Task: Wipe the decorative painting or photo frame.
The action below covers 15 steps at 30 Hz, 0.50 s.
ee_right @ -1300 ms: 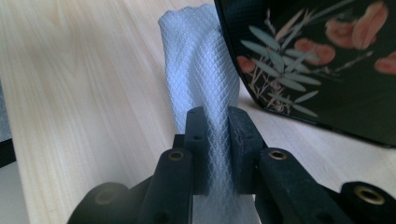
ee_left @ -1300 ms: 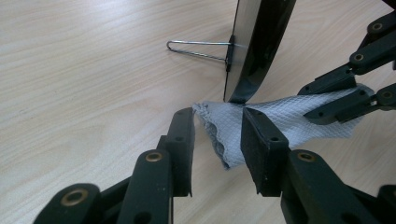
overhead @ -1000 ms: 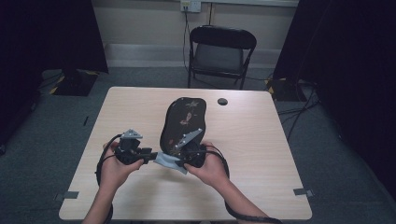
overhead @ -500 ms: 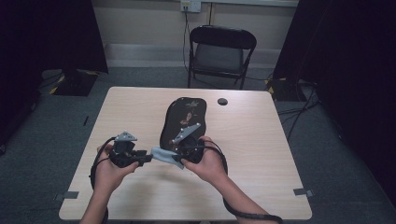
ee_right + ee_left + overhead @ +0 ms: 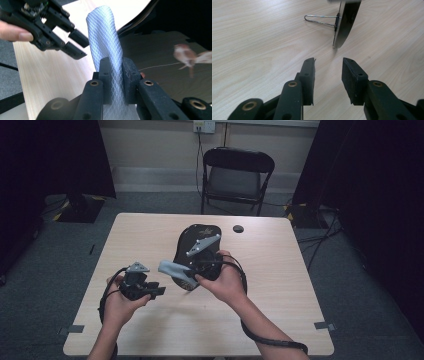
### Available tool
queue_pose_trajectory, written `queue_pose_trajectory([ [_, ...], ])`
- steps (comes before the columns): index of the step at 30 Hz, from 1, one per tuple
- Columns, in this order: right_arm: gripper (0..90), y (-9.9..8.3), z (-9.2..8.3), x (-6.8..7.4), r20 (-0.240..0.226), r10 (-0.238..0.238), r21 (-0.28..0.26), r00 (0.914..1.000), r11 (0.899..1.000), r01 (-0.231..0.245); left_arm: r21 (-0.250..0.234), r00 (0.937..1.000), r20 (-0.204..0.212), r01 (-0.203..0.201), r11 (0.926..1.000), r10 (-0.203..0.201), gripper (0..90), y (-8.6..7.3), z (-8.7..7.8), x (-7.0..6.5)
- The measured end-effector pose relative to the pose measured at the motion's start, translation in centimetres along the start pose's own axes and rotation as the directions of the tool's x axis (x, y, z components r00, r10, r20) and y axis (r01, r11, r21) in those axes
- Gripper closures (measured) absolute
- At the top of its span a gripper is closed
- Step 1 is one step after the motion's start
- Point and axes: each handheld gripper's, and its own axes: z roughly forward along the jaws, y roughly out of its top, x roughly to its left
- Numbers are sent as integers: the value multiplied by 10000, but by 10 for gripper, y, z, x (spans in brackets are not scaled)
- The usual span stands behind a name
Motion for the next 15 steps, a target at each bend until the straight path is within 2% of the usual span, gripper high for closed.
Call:
queue_pose_trajectory([
  [15, 799, 12, -21, -17, 359, 66, 30, 9993, 10000, -67, 143, 10000, 86, -26, 9999, 25, 623, 1, 10, -2],
])
